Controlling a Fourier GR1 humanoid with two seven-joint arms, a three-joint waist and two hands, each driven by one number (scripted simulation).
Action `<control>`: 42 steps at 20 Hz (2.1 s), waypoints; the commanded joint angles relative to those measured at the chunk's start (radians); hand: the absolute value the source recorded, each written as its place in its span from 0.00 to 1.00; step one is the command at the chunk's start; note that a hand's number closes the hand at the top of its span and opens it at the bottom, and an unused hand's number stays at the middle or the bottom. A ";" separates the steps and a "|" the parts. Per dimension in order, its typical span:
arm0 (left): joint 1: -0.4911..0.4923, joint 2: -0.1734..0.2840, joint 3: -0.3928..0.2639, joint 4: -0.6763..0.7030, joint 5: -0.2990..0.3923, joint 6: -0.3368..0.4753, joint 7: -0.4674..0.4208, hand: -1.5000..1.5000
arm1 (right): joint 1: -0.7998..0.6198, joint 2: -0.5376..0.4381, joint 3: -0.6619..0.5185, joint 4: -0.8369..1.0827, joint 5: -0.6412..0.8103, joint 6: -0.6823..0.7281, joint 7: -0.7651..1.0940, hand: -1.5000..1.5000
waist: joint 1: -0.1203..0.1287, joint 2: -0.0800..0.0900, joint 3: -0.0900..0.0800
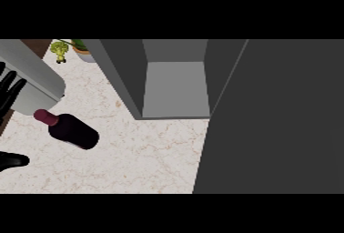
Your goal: Pick up the wine, place it into the cabinet and close the cabinet
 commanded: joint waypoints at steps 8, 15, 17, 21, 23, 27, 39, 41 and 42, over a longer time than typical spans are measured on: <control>0.003 -0.003 0.031 0.212 -0.093 -0.066 -0.170 0.00 | -0.006 -0.063 0.049 -0.197 0.140 -0.060 0.114 0.00 | 0.003 0.000 0.000; 0.026 -0.038 0.009 0.372 -0.215 -0.095 -0.352 0.00 | -0.070 -0.092 0.047 -0.176 0.140 -0.092 0.150 0.00 | 0.000 0.001 0.000; 0.074 -0.051 -0.001 0.299 -0.217 -0.077 -0.321 0.00 | -0.035 -0.089 0.098 -0.177 0.193 -0.124 0.121 0.00 | 0.005 -0.003 0.001; 0.012 -0.020 0.014 0.487 -0.235 -0.128 -0.399 0.00 | -0.004 -0.118 0.126 -0.185 0.175 -0.133 0.090 0.00 | -0.004 0.000 0.000; 0.022 -0.033 0.003 0.509 -0.277 -0.122 -0.457 0.00 | -0.098 -0.128 0.066 -0.187 0.164 -0.132 0.159 0.00 | -0.003 0.000 -0.001; 0.016 -0.007 0.017 0.649 -0.285 -0.196 -0.552 0.00 | -0.037 -0.119 0.137 -0.130 0.180 -0.165 0.064 0.00 | -0.001 0.002 0.000; -0.155 -0.011 0.001 1.018 -0.433 -0.117 -0.776 0.00 | -0.040 -0.186 0.140 -0.165 0.154 -0.190 0.064 0.00 | -0.015 0.004 -0.001; -0.149 0.020 0.024 1.029 -0.394 -0.168 -0.751 0.00 | -0.071 -0.180 0.149 -0.196 0.181 -0.214 0.122 0.00 | -0.009 0.001 -0.001; -0.112 0.017 0.012 1.072 -0.415 -0.198 -0.821 0.00 | -0.013 -0.204 0.150 -0.189 0.155 -0.206 0.053 0.00 | -0.009 0.002 0.000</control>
